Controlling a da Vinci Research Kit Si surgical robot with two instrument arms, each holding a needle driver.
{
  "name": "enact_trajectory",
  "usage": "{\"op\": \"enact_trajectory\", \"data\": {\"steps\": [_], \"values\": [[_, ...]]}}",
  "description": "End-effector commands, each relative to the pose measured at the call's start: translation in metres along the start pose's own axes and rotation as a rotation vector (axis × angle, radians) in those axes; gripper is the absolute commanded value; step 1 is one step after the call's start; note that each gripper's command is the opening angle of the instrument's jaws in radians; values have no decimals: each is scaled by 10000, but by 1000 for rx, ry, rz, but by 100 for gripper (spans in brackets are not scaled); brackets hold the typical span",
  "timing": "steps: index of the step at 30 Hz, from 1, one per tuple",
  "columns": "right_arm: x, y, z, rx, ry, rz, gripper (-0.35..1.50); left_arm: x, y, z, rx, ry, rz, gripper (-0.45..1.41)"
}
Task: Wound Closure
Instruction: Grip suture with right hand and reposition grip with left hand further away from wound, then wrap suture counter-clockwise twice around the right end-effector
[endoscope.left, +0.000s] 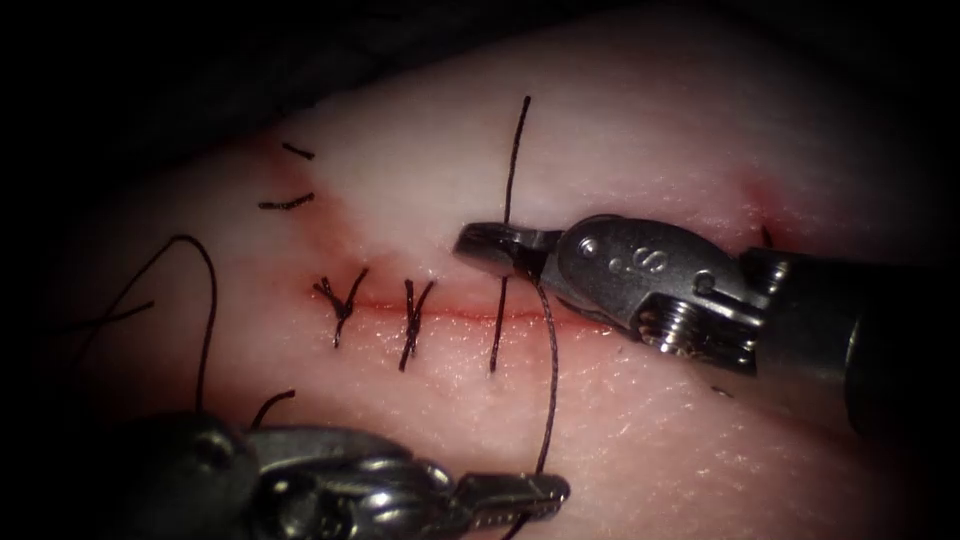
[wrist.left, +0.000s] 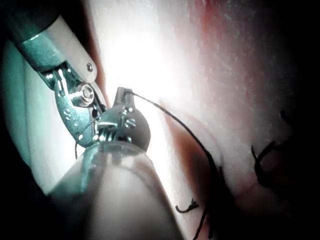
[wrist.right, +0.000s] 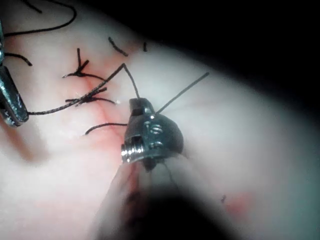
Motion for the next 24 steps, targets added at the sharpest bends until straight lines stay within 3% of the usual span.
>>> {"op": "enact_trajectory", "data": {"steps": [1,5,9,12,13,15,21,23,24], "values": [[11,1,3,4,14,0,-35,-7,-7,-3,21,-6,-6,-45],[14,-9,-33,31,67,7,-35,-19,8,-59,91,-46,-51,-45],[17,-22,-55,46,91,26,-35,-29,17,-89,113,-77,-71,-45],[21,-33,-71,57,137,40,58,-37,19,-107,135,-95,-85,-45],[24,-41,-81,58,176,53,108,-43,19,-117,150,-108,-97,-45],[28,-48,-88,60,217,59,131,-49,18,-124,159,-123,-108,-45],[41,-55,-111,68,310,73,143,-64,9,-138,183,-148,-126,-45],[48,-50,-121,68,325,75,138,-66,6,-139,179,-156,-114,-45],[52,-45,-125,71,327,81,126,-66,5,-138,178,-159,-104,-45]]}}
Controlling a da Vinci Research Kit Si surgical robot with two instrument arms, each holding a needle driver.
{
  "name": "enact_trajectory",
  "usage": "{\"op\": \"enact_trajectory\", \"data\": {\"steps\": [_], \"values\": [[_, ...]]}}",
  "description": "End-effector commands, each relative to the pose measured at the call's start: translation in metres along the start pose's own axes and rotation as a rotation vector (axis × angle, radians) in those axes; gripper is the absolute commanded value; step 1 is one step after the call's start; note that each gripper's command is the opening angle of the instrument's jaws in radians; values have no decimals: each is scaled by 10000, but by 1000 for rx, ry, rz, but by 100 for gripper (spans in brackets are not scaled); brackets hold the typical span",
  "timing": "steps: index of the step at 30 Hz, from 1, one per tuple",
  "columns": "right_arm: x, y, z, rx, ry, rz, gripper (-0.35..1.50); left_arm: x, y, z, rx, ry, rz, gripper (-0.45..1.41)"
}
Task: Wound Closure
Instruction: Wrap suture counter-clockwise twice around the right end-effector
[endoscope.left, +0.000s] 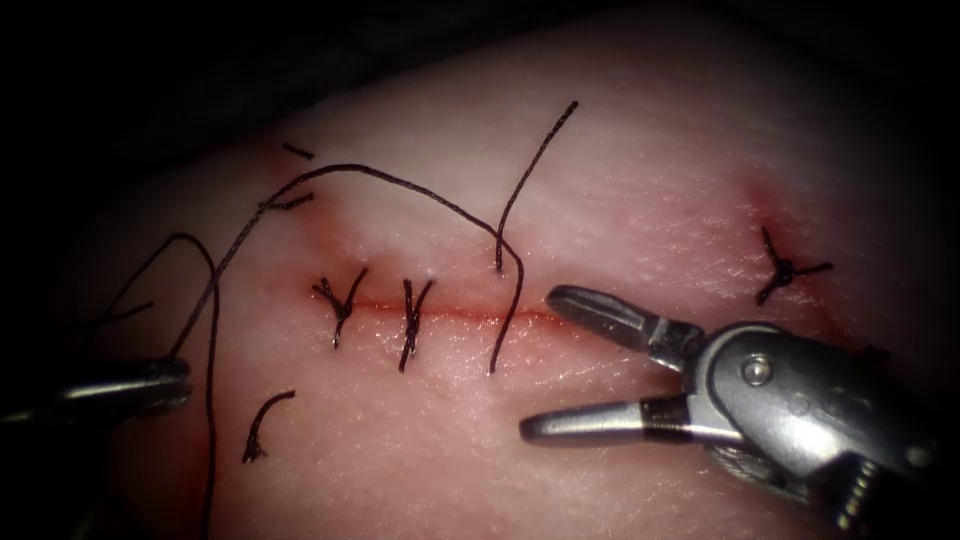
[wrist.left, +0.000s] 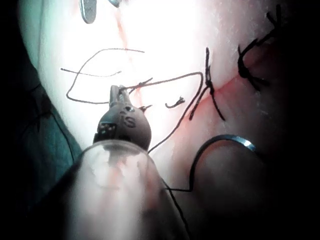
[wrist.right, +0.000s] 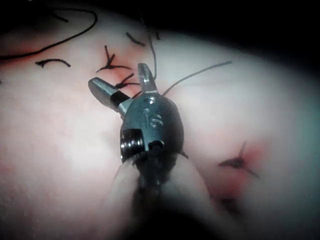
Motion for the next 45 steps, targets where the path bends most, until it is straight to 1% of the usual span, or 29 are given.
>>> {"op": "enact_trajectory", "data": {"steps": [1,3,4,6,7,10,12,14,16,18,21,25,28,32,37,40,45], "values": [[21,14,5,2,5,11,94,-4,-9,9,1,-2,14,-45],[32,27,0,8,1,20,-5,-3,-10,10,4,-6,23,-45],[39,37,-3,8,-10,-43,-35,-3,-11,11,7,-8,21,-45],[49,51,-3,26,-25,-150,-35,-3,-13,12,13,-11,24,-45],[54,58,-2,45,-34,-169,-35,-4,-14,13,15,-12,28,-45],[61,84,9,45,-43,-156,-35,-4,-16,15,14,-18,37,-45],[59,97,24,47,-58,-156,-35,-4,-19,17,18,-15,39,-45],[52,106,44,70,-55,-162,-35,-3,-23,20,27,-5,46,-45],[43,110,61,90,-44,-166,-35,-2,-27,22,35,3,48,-45],[29,108,82,116,-42,-160,-35,0,-31,24,43,11,49,-45],[-4,95,122,159,-19,-169,-35,2,-38,26,64,27,45,-45],[-20,86,144,178,15,-154,-35,2,-41,28,82,48,43,-45],[-26,79,156,203,34,-131,-35,4,-42,32,88,65,43,-45],[-25,63,160,253,72,-90,-35,3,-46,42,94,71,39,-45],[-21,45,157,305,127,-36,-35,-13,-47,65,89,65,30,-45],[-20,41,154,327,152,-17,-35,-27,-42,77,73,70,20,-45],[-20,42,146,339,181,17,-35,-48,-26,87,49,47,-5,-45]]}}
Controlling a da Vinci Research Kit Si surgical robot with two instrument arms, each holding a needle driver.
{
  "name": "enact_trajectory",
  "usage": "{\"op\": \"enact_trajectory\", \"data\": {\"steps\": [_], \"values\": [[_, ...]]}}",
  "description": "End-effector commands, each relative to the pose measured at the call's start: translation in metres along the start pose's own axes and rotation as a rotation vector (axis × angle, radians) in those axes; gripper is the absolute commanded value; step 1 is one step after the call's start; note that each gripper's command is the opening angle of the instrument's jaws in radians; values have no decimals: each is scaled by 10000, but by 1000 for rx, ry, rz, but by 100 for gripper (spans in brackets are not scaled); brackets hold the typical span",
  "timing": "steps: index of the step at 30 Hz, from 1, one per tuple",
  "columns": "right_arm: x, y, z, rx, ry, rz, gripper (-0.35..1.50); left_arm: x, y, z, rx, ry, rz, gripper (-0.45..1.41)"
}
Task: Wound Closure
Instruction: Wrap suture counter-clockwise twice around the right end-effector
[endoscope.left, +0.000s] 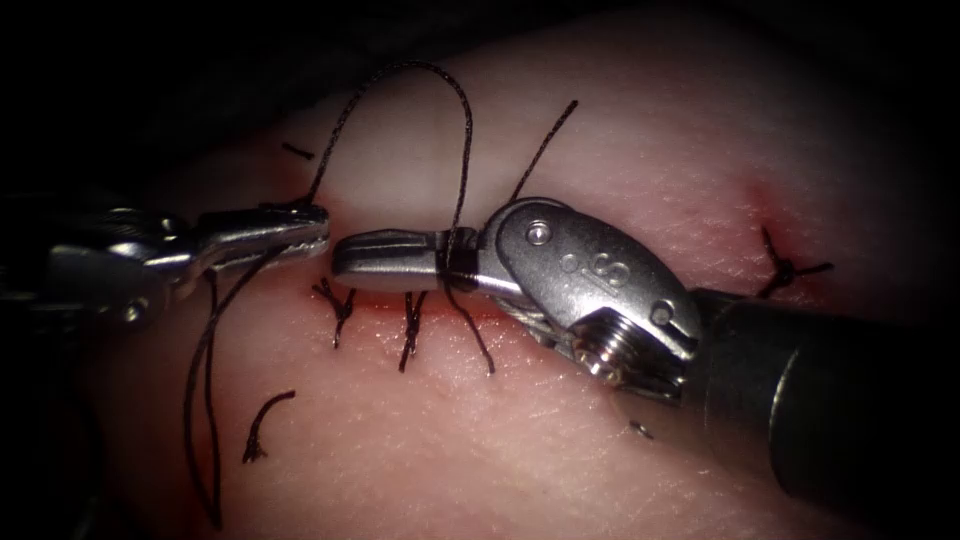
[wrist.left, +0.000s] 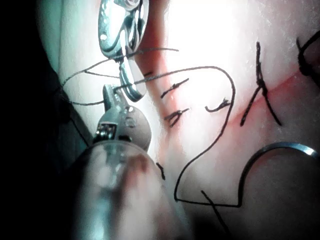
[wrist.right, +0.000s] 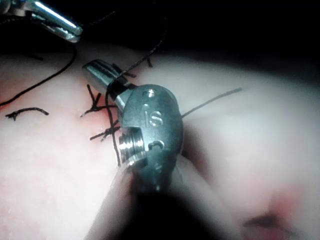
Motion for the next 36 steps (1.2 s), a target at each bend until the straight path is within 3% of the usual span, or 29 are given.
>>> {"op": "enact_trajectory", "data": {"steps": [1,11,24,30,33,34,36], "values": [[6,6,10,-2,18,5,-35,-9,-4,8,0,-2,-7,-45],[16,-3,10,48,75,56,-35,-33,6,33,-41,-15,-21,-45],[32,-6,14,9,173,159,-35,-20,40,68,-85,10,-20,-45],[31,-6,26,-115,228,196,-35,5,52,80,-93,30,-10,-45],[29,-4,33,-150,229,157,76,24,53,77,-90,40,-6,-45],[29,-3,35,-156,228,133,91,31,52,74,-91,43,-6,-45],[29,0,35,-175,224,94,98,40,50,69,-92,47,-7,-45]]}}
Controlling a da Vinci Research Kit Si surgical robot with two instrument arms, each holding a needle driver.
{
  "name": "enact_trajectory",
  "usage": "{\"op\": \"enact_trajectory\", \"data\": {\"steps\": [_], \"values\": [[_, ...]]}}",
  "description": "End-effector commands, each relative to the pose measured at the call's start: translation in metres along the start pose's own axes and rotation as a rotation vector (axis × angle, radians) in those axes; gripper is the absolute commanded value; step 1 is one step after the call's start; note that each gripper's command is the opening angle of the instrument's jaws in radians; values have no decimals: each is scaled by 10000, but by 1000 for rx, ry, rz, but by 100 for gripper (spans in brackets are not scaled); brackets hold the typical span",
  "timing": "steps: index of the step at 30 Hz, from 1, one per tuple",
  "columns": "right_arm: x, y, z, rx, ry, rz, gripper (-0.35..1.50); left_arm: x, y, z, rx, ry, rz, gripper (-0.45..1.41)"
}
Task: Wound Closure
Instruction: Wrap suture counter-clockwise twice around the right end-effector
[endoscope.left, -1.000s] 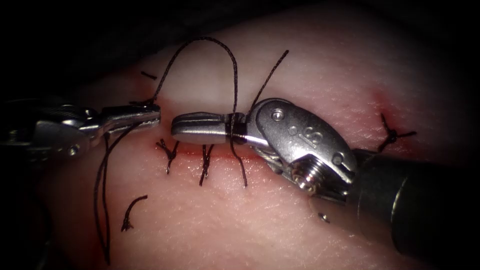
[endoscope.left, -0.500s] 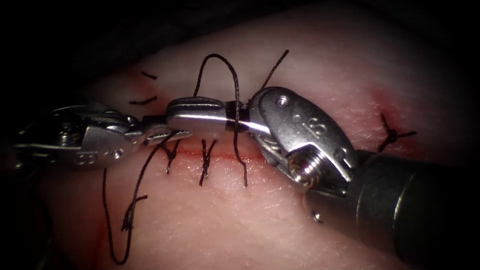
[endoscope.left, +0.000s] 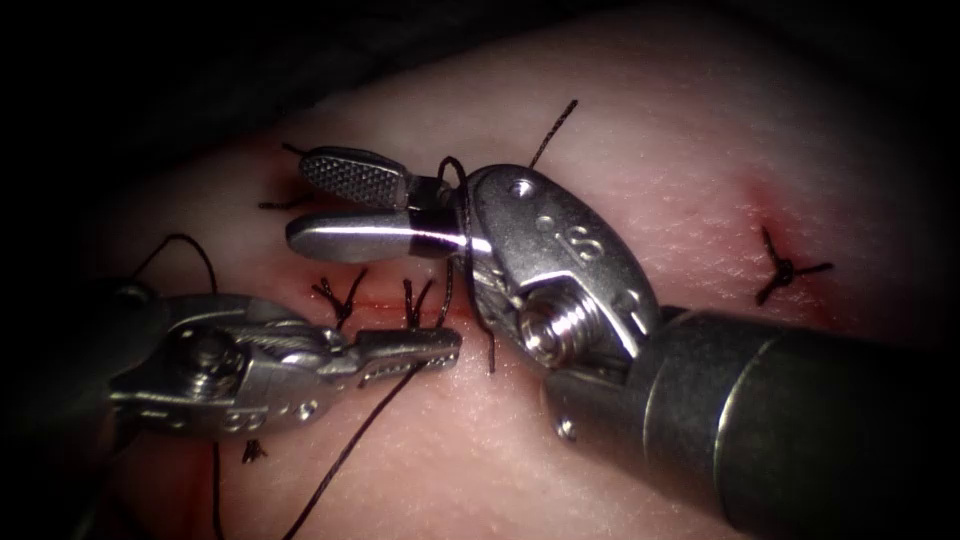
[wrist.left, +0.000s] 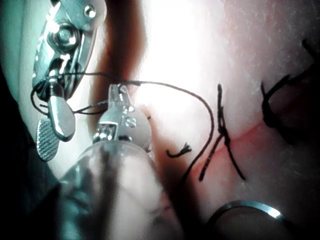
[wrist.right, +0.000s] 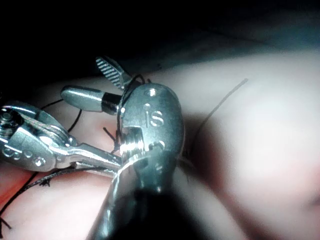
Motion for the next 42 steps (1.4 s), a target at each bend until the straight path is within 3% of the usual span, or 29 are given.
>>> {"op": "enact_trajectory", "data": {"steps": [1,7,17,23,29,32,34,37,42], "values": [[3,7,13,-18,-1,-38,106,1,-9,2,3,3,1,-45],[3,14,6,-47,-29,-65,111,24,-15,-15,-2,14,16,-45],[-35,19,-16,-65,-144,-131,91,48,-43,-34,-10,27,49,-45],[-37,23,-25,-62,-150,-129,91,39,-77,-47,15,50,39,-45],[-34,24,-40,-46,-158,-140,73,18,-99,-59,12,58,22,-45],[-34,24,-45,-35,-188,-156,47,13,-103,-60,12,63,18,-45],[-35,23,-48,-23,-238,-180,4,9,-107,-59,12,66,15,-45],[-36,22,-54,-8,-291,-199,-35,0,-114,-57,13,72,7,-45],[-38,23,-61,33,-352,-272,-35,-20,-121,-41,-8,99,0,-45]]}}
